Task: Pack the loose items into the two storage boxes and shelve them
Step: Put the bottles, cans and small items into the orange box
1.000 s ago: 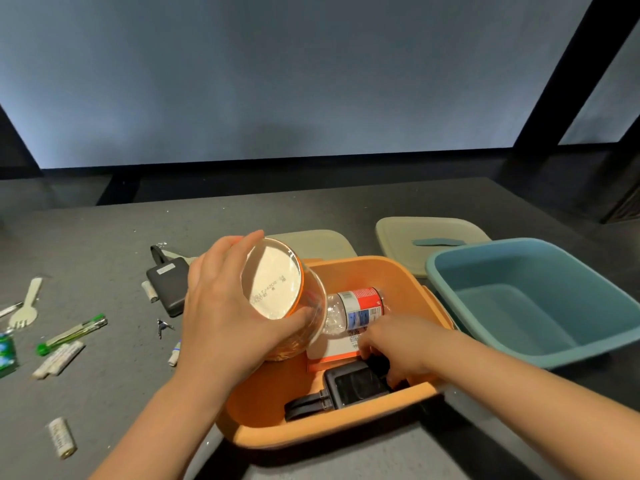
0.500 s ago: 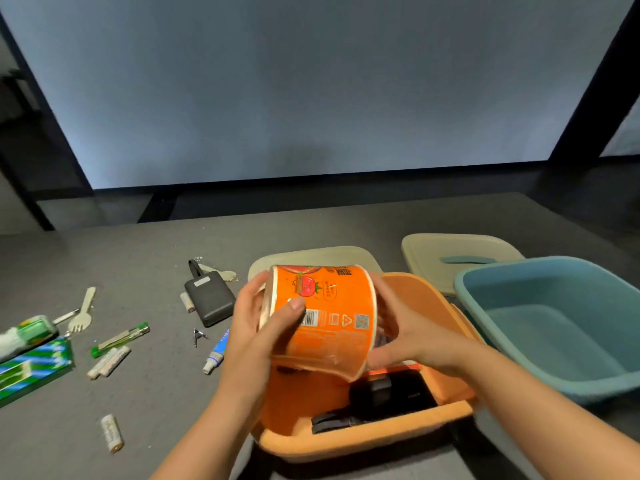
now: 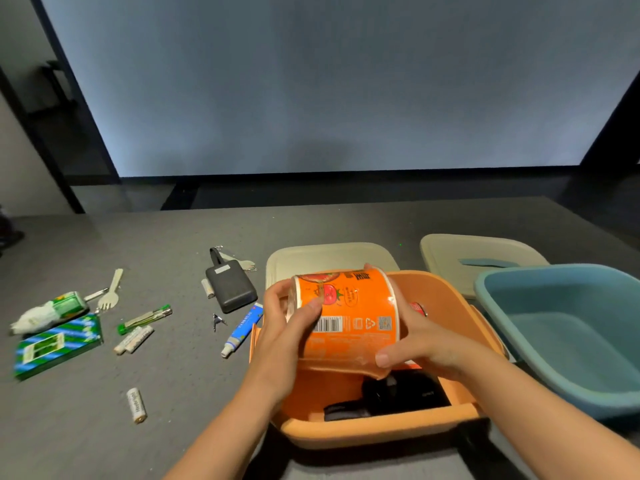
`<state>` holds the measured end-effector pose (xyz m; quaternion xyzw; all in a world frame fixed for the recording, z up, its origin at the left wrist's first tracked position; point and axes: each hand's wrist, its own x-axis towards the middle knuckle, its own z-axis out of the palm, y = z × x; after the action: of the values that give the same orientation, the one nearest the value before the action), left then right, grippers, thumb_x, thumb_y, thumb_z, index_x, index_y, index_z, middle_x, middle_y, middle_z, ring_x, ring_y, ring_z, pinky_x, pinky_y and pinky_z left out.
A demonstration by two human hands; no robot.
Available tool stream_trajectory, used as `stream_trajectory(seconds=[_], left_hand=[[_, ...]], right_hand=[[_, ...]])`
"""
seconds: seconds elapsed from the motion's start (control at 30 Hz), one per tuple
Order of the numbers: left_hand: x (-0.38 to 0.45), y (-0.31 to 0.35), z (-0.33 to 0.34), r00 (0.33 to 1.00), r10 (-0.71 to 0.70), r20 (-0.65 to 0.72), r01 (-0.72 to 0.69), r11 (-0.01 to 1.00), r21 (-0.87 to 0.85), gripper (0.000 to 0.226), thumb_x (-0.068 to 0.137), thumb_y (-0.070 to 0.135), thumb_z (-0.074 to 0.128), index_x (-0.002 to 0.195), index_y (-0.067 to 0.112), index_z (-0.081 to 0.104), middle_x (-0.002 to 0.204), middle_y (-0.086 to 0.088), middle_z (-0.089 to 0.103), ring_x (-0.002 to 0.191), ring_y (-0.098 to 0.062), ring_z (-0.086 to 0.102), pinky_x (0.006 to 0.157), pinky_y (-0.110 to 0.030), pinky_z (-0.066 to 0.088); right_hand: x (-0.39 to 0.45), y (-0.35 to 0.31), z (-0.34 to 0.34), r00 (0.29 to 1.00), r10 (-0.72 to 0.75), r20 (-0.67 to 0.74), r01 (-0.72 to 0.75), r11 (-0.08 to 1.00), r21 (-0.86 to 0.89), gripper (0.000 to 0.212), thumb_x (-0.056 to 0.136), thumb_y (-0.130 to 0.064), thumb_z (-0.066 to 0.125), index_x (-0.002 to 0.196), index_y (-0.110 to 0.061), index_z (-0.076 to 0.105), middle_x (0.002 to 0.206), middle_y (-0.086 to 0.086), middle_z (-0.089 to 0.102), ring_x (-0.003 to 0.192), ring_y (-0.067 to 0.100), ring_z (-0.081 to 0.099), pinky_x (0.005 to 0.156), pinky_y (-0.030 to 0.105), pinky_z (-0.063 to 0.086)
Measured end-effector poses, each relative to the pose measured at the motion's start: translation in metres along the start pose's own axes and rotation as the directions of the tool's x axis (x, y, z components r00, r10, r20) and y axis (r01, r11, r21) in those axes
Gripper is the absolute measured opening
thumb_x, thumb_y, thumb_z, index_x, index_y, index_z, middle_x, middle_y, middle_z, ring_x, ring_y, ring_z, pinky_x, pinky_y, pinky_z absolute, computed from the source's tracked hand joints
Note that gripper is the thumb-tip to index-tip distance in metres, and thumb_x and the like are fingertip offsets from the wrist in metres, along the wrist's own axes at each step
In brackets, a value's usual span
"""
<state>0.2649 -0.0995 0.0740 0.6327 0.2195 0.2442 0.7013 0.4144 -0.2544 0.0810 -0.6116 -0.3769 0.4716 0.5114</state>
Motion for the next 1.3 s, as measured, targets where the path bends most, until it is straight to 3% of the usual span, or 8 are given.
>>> stream_trajectory(seconds=[0.17,0.27,0.37,0.47,0.6,0.93,1.13,1.3], left_hand=[[0.002,0.001,0.0,0.999,-0.01,0.041,0.009,1.0,0.008,0.055,0.063,0.062,0.059,0.113,0.043,0.046,0.122,-0.001,0.059,0.115,-0.024,0.058,0.1,-0.055,0.041],[-0.001,0.002,0.0,0.998,0.028,0.062,-0.032,0.996,0.08,0.06,0.065,0.06,0.056,0.119,0.04,0.045,0.122,0.0,0.06,0.114,-0.022,0.058,0.1,-0.054,0.042],[-0.002,0.007,-0.01,0.986,0.166,0.021,-0.163,0.926,0.339,0.064,0.072,0.053,0.057,0.132,0.035,0.041,0.13,0.009,0.05,0.12,-0.003,0.048,0.101,-0.028,0.04],[0.003,0.011,-0.028,0.947,0.317,-0.042,-0.251,0.82,0.514,0.052,0.081,0.043,0.056,0.13,0.032,0.046,0.127,0.019,0.047,0.113,0.015,0.041,0.088,-0.002,0.028],[0.005,0.002,-0.044,0.96,0.28,-0.014,-0.206,0.737,0.644,0.03,0.089,0.026,0.06,0.119,0.029,0.058,0.124,0.015,0.054,0.117,-0.003,0.047,0.09,-0.02,0.032],[0.003,-0.016,-0.048,0.978,0.208,-0.012,-0.153,0.757,0.635,0.025,0.093,0.023,0.053,0.116,0.027,0.062,0.133,0.009,0.053,0.121,-0.006,0.046,0.095,-0.022,0.033],[0.005,-0.022,-0.049,0.975,0.22,-0.008,-0.162,0.745,0.647,0.027,0.093,0.015,0.053,0.116,0.027,0.062,0.135,0.013,0.05,0.123,-0.004,0.044,0.097,-0.02,0.031],[0.006,-0.024,-0.049,0.967,0.253,-0.038,-0.173,0.755,0.632,0.027,0.093,0.011,0.051,0.112,0.026,0.063,0.128,0.013,0.054,0.117,0.0,0.047,0.093,-0.017,0.033]], right_hand=[[-0.004,0.0,-0.002,0.999,-0.032,0.039,0.029,0.996,0.08,0.117,0.058,-0.013,0.084,0.139,-0.061,0.015,0.147,-0.003,0.037,0.127,0.018,0.052,0.093,0.04,0.051],[-0.006,0.001,-0.003,0.995,-0.093,-0.037,0.095,0.994,0.049,0.114,0.055,-0.017,0.087,0.14,-0.057,0.023,0.147,-0.004,0.036,0.128,0.018,0.05,0.094,0.042,0.051],[-0.009,-0.002,-0.008,0.987,-0.112,-0.116,0.105,0.992,-0.065,0.11,0.051,-0.027,0.09,0.138,-0.056,0.029,0.144,-0.008,0.039,0.127,0.014,0.049,0.098,0.046,0.05],[-0.013,-0.006,-0.013,0.99,-0.099,-0.102,0.081,0.983,-0.164,0.106,0.054,-0.028,0.09,0.137,-0.057,0.031,0.144,-0.011,0.037,0.129,0.011,0.046,0.099,0.043,0.05],[-0.006,-0.012,-0.006,1.0,0.004,0.027,0.006,0.935,-0.355,0.105,0.054,-0.036,0.09,0.137,-0.06,0.028,0.141,-0.02,0.036,0.127,0.004,0.046,0.1,0.033,0.049],[0.03,-0.019,0.02,0.986,0.154,0.068,-0.074,0.762,-0.644,0.104,0.06,-0.061,0.079,0.145,-0.053,0.018,0.145,-0.02,0.026,0.135,0.009,0.029,0.112,0.041,0.033],[0.035,-0.042,0.001,0.968,0.231,0.103,-0.097,0.716,-0.691,0.096,0.059,-0.057,0.079,0.143,-0.044,0.034,0.134,-0.024,0.041,0.123,0.002,0.045,0.104,0.027,0.041],[0.038,-0.012,0.024,0.995,0.1,0.024,-0.047,0.654,-0.755,0.099,0.058,-0.062,0.08,0.142,-0.049,0.03,0.14,-0.019,0.031,0.131,0.007,0.026,0.113,0.035,0.025]])
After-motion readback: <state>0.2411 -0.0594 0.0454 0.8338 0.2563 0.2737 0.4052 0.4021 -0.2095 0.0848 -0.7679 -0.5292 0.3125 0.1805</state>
